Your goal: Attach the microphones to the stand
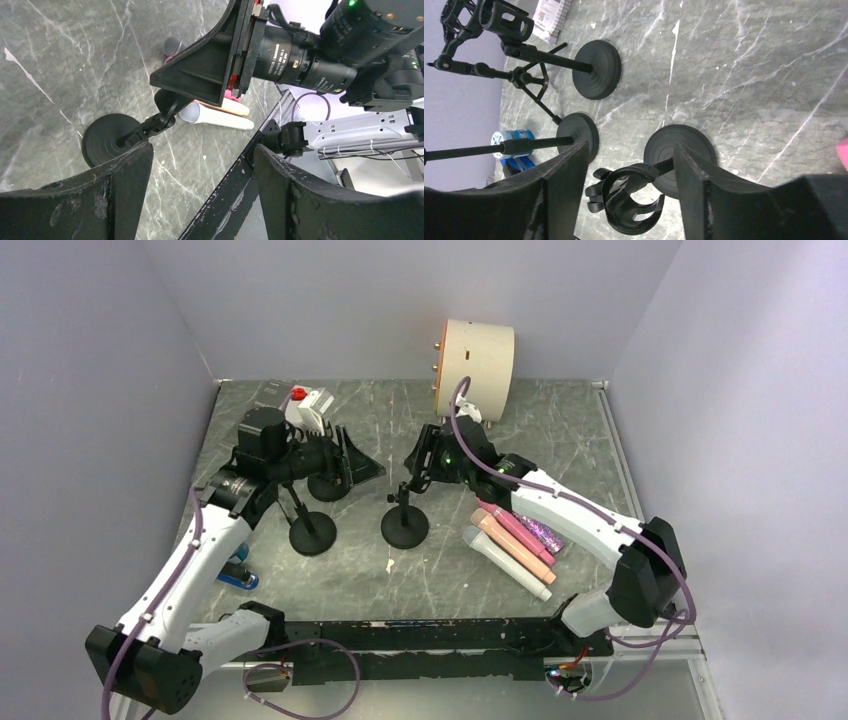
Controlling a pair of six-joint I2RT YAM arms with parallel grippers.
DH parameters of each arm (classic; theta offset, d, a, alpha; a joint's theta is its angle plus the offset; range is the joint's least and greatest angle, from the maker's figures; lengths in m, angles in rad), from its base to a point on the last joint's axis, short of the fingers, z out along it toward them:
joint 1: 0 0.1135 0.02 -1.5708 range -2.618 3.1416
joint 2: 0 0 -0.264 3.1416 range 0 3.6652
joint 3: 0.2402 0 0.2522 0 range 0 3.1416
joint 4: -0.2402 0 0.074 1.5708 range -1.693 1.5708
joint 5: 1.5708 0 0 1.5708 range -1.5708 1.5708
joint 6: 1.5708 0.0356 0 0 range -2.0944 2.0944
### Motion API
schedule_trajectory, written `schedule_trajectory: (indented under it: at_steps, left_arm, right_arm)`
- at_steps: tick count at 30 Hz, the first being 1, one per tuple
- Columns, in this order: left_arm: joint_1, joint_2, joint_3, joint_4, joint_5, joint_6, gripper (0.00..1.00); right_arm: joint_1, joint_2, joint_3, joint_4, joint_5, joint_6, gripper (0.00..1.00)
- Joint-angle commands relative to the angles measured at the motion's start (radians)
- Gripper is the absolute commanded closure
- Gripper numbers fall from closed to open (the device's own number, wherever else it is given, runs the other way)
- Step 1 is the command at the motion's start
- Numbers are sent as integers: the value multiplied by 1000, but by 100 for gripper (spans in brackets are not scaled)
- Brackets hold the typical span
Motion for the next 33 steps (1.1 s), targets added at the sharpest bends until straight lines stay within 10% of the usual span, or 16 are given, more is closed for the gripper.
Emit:
schedule_trajectory:
  at_steps: [1,18,33]
  left_arm:
    - [-40,-2,34,22,-54,-13,22]
    - [-125,38,38,5,-91,51,15]
    - [-127,31,44,-28,-116,73,14]
  right_arm:
    - [-24,-54,56,23,-26,-22,31]
    - [-130,-323,-197,-326,169,-184,43]
    - [-40,-148,-354,-393,75,-170,40]
